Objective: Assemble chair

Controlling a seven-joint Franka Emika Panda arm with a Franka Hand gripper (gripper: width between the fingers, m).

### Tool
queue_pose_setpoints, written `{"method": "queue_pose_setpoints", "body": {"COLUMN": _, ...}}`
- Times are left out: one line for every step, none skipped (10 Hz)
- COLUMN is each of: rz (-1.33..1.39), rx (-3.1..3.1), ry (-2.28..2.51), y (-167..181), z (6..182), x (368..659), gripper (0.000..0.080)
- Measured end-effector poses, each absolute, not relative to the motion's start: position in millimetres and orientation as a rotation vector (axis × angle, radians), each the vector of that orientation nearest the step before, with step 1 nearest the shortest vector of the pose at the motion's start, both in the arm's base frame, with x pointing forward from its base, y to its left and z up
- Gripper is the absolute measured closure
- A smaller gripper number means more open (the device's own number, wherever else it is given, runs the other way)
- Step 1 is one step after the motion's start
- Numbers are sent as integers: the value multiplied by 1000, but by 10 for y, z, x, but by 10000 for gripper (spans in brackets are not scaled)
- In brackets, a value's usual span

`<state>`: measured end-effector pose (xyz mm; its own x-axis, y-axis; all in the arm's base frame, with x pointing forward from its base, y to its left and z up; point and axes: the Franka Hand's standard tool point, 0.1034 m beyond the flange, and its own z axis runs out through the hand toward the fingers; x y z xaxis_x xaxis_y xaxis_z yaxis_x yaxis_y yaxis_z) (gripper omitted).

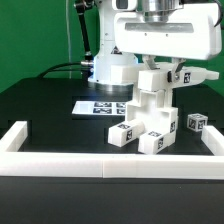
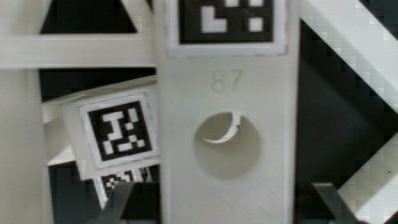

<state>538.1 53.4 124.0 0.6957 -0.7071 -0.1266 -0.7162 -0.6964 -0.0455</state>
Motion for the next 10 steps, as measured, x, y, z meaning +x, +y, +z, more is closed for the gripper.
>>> {"method": "queue_pose_setpoints", "body": {"rz": 149, "rx": -2819, "ry": 1152, "y": 539, "z": 1240, "x": 5382, "gripper": 509}}
{"method": "queue_pose_setpoints", "body": {"rz": 146, "rx": -2833, "ry": 1114, "y": 551, "z": 1241, "x": 5384, "gripper": 509}}
{"method": "queue_pose_setpoints", "body": {"rz": 146, "rx": -2832, "ry": 1117, "y": 558, "z": 1246, "x": 5389, "gripper": 509}}
{"method": "queue_pose_setpoints", "body": {"rz": 146, "rx": -2831, "ry": 1118, "y": 556, "z": 1246, "x": 5389, "gripper": 509}}
{"method": "queue_pose_setpoints", "body": {"rz": 146, "rx": -2830, "ry": 1120, "y": 556, "z": 1246, "x": 5389, "gripper": 509}}
{"method": "queue_pose_setpoints", "body": {"rz": 148, "rx": -2822, "ry": 1142, "y": 555, "z": 1245, "x": 5389, "gripper": 509}}
{"method": "queue_pose_setpoints", "body": {"rz": 147, "rx": -2823, "ry": 1139, "y": 555, "z": 1245, "x": 5389, "gripper": 509}}
{"method": "queue_pose_setpoints", "body": {"rz": 147, "rx": -2823, "ry": 1139, "y": 555, "z": 1245, "x": 5389, "gripper": 509}}
{"method": "queue_pose_setpoints", "body": {"rz": 147, "rx": -2823, "ry": 1139, "y": 555, "z": 1245, "x": 5389, "gripper": 509}}
{"method": "queue_pose_setpoints", "body": {"rz": 147, "rx": -2823, "ry": 1139, "y": 555, "z": 1245, "x": 5389, "gripper": 509}}
